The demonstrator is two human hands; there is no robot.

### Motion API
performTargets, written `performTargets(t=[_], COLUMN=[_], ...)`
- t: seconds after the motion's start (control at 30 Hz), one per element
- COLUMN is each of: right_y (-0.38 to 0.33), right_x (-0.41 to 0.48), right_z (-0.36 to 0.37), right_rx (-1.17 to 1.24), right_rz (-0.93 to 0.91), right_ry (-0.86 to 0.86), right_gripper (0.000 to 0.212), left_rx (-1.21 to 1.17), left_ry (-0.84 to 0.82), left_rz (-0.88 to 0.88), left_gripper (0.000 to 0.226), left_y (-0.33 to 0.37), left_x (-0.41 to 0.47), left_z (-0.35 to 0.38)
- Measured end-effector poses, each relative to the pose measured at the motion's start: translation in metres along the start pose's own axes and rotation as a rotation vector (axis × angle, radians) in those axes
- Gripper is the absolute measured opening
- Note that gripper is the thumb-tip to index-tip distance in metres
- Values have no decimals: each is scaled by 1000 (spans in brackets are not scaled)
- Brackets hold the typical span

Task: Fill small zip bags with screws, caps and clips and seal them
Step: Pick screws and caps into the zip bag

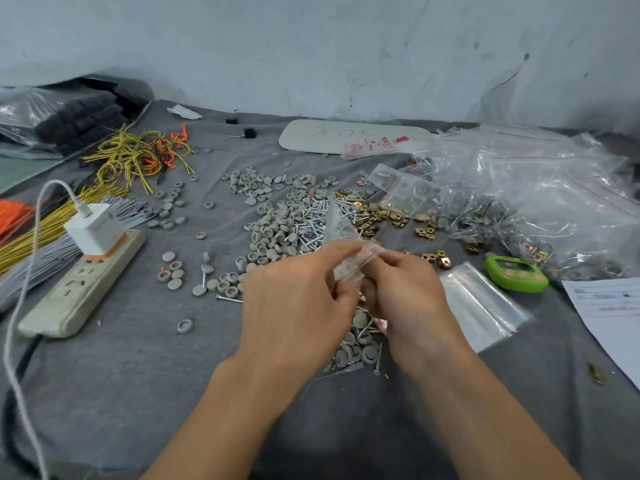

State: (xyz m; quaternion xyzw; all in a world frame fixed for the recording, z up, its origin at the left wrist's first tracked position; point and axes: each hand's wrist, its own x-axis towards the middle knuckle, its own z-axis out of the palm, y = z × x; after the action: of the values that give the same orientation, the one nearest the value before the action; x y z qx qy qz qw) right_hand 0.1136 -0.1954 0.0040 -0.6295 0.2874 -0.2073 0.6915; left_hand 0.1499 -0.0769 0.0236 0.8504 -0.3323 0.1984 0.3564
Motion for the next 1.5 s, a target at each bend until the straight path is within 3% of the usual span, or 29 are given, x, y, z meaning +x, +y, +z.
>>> performTargets(t=[0.1, 0.2, 0.33, 0.43, 0.53, 0.67, 0.73, 0.9, 1.0, 1.07, 1.13, 1.2, 1.27, 1.33, 1.4, 1.5], right_y=[-2, -3, -4, -6, -10, -10, -9, -12, -15, -16, -14, -12, -9, -3, 3, 3], right_x=[-4, -5, -7, -12, -8, -4, -4, 1, 2, 4, 13, 26, 35, 42, 44, 42], right_z=[5, 8, 11, 19, 20, 25, 29, 37, 41, 44, 44, 42, 41, 41, 43, 45], right_rx=[385, 517, 184, 26, -54, -193, -113, -140, -115, -120, -230, -529, -955, -1233, -1345, -1302], right_rz=[195, 215, 52, 17, 34, 14, 21, -72, -89, -116, -217, -354, -396, -337, -326, -395], right_ry=[-110, -190, -137, -111, -129, -304, -342, -431, -511, -436, -178, 43, 16, -94, -160, -98], right_gripper=[31, 19, 19, 35, 50, 29, 30, 42, 29, 26, 22, 26, 51, 60, 50, 24], left_rx=[96, 142, 54, 20, 18, 184, 207, 190, 188, 207, 218, 246, 289, 324, 348, 372], left_ry=[30, 106, 145, 38, -155, -329, -367, -231, -179, -125, -81, -81, -100, -121, -142, -150], left_rz=[69, 116, 229, 265, 253, 300, 302, 180, 131, 68, 4, -30, -35, -30, -30, -45], left_gripper=[58, 56, 57, 56, 78, 100, 105, 114, 97, 77, 62, 62, 67, 72, 74, 73], left_y=[3, 5, 5, -6, -24, -41, -50, -68, -73, -76, -79, -84, -87, -87, -88, -87], left_x=[-1, 0, 0, 5, 8, 11, 11, 12, 11, 13, 15, 17, 16, 14, 14, 14], left_z=[2, 6, 10, 3, -7, -14, -16, -21, -17, -16, -17, -19, -20, -20, -19, -17])
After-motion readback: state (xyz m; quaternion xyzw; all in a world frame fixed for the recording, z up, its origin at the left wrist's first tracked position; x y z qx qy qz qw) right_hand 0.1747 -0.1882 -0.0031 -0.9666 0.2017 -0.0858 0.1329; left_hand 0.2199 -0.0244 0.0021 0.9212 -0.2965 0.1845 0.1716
